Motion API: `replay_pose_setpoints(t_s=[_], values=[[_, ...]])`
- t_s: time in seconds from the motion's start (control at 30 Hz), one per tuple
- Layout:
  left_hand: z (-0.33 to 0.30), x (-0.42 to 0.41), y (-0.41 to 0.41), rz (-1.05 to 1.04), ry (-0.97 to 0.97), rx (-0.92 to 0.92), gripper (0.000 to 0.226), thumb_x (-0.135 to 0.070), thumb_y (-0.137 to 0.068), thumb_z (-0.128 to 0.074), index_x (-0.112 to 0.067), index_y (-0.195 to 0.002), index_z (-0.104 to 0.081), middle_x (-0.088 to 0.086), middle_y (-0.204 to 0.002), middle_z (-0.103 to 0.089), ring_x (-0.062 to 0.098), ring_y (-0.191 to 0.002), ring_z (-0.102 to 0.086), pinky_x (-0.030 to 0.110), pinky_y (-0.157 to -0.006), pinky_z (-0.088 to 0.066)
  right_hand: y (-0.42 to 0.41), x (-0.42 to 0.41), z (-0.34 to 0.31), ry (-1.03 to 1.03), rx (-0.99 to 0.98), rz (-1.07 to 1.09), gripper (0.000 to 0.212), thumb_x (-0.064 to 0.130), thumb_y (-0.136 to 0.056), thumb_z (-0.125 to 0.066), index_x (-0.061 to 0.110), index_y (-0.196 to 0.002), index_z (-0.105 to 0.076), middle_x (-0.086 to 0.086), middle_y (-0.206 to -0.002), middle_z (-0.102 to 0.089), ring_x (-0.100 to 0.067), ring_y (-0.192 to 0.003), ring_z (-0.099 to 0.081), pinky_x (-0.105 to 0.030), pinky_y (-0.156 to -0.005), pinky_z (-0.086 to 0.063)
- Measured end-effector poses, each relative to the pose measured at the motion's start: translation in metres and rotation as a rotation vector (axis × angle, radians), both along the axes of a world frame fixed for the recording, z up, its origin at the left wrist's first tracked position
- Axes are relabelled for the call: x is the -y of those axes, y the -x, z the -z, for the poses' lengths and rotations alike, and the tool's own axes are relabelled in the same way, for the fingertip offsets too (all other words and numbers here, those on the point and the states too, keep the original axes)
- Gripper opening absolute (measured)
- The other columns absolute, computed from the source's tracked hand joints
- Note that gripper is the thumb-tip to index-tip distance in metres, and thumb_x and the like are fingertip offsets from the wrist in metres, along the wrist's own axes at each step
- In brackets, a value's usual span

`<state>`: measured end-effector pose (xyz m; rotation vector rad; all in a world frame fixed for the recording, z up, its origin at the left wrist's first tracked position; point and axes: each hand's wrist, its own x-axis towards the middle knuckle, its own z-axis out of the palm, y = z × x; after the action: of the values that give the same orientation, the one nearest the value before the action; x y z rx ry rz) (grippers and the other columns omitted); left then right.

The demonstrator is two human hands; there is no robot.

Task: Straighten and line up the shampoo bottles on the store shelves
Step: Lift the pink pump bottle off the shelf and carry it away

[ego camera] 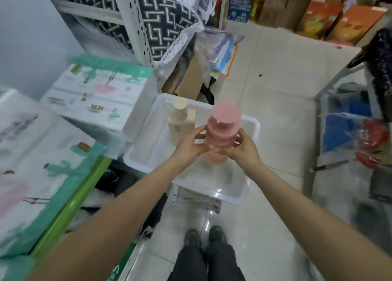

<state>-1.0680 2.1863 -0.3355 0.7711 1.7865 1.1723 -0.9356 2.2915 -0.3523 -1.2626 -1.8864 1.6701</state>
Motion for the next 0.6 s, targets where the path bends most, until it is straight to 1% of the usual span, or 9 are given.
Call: replay_pose_setpoints(t_s=[0.13,0.2,0.27,0.33,0.37,0.43,0.47,0.53,0.6], values=[[0.033,-0.015,0.006,-0.056,0.023,0.006,0.059,0.001,-0.082,-0.065,-0.014,-0.135,-0.046,0.004,-0.116,-0.059,-0.004,-0.091,-0.056,0.008,-0.071,-0.049,0.015,-0.013,0.03,0.031,0.029,0.008,0.072,0.002,-0.063,-0.081,0.016,-0.128,-0.051,-0.002,-0.114,-0.061,-0.024,-0.106,-0.06,-0.041,-0.085,-0.055],[0.044,-0.018,0.006,-0.098,0.041,0.018,0.056,0.005,-0.084,-0.061,-0.013,-0.135,-0.045,0.006,-0.118,-0.059,-0.002,-0.091,-0.057,0.005,-0.069,-0.047,0.021,-0.015,0.038,0.058,0.038,0.009,0.074,0.012,-0.06,-0.082,0.017,-0.127,-0.051,-0.001,-0.116,-0.061,-0.022,-0.105,-0.059,-0.038,-0.087,-0.053],[0.052,-0.02,0.005,-0.134,0.052,0.021,0.055,0.002,-0.085,-0.06,-0.015,-0.135,-0.046,0.004,-0.119,-0.058,-0.002,-0.093,-0.059,0.004,-0.07,-0.046,0.026,-0.017,0.042,0.098,0.028,0.014,0.072,0.016,-0.058,-0.08,0.021,-0.124,-0.052,0.002,-0.115,-0.061,-0.021,-0.105,-0.06,-0.032,-0.084,-0.052],[0.053,-0.021,0.002,-0.164,0.055,0.021,0.055,0.002,-0.085,-0.06,-0.014,-0.136,-0.045,0.001,-0.117,-0.058,-0.012,-0.086,-0.058,0.003,-0.069,-0.044,0.029,-0.019,0.043,0.125,0.012,0.008,0.071,0.012,-0.057,-0.078,0.023,-0.122,-0.051,0.004,-0.112,-0.06,-0.02,-0.106,-0.06,-0.03,-0.081,-0.051],[0.053,-0.021,0.002,-0.177,0.059,0.022,0.054,0.003,-0.085,-0.059,-0.012,-0.136,-0.044,0.0,-0.115,-0.057,-0.015,-0.081,-0.057,0.002,-0.067,-0.043,0.03,-0.02,0.042,0.133,0.009,0.001,0.075,0.014,-0.052,-0.078,0.023,-0.122,-0.051,0.004,-0.111,-0.06,-0.018,-0.104,-0.059,-0.03,-0.081,-0.052],[0.052,-0.022,0.002,-0.193,0.07,0.017,0.054,0.006,-0.085,-0.058,-0.01,-0.135,-0.044,0.0,-0.113,-0.056,-0.011,-0.08,-0.057,0.003,-0.067,-0.044,0.032,-0.021,0.042,0.154,0.011,-0.007,0.079,0.016,-0.047,-0.08,0.024,-0.121,-0.05,0.004,-0.112,-0.06,-0.015,-0.104,-0.058,-0.03,-0.081,-0.052],[0.052,-0.022,0.002,-0.192,0.079,0.013,0.054,0.007,-0.085,-0.058,-0.011,-0.134,-0.045,0.0,-0.112,-0.056,-0.006,-0.082,-0.059,0.004,-0.067,-0.046,0.032,-0.021,0.044,0.162,0.015,-0.003,0.073,0.012,-0.055,-0.082,0.026,-0.119,-0.05,0.005,-0.114,-0.059,-0.017,-0.106,-0.058,-0.029,-0.081,-0.052],[0.049,-0.021,0.0,-0.185,0.091,-0.001,0.053,0.01,-0.084,-0.056,-0.012,-0.132,-0.047,0.001,-0.11,-0.056,0.009,-0.087,-0.061,0.007,-0.07,-0.049,0.029,-0.021,0.047,0.168,0.021,0.004,0.055,0.001,-0.075,-0.073,0.028,-0.115,-0.048,0.005,-0.115,-0.058,-0.021,-0.111,-0.056,-0.026,-0.079,-0.049],[0.045,-0.019,-0.001,-0.162,0.098,-0.041,0.052,0.009,-0.084,-0.056,-0.013,-0.13,-0.049,0.0,-0.109,-0.057,0.014,-0.09,-0.061,0.006,-0.072,-0.048,0.026,-0.021,0.049,0.178,0.019,0.001,0.053,-0.005,-0.079,-0.068,0.027,-0.115,-0.047,0.0,-0.119,-0.058,-0.021,-0.112,-0.055,-0.025,-0.079,-0.048]])
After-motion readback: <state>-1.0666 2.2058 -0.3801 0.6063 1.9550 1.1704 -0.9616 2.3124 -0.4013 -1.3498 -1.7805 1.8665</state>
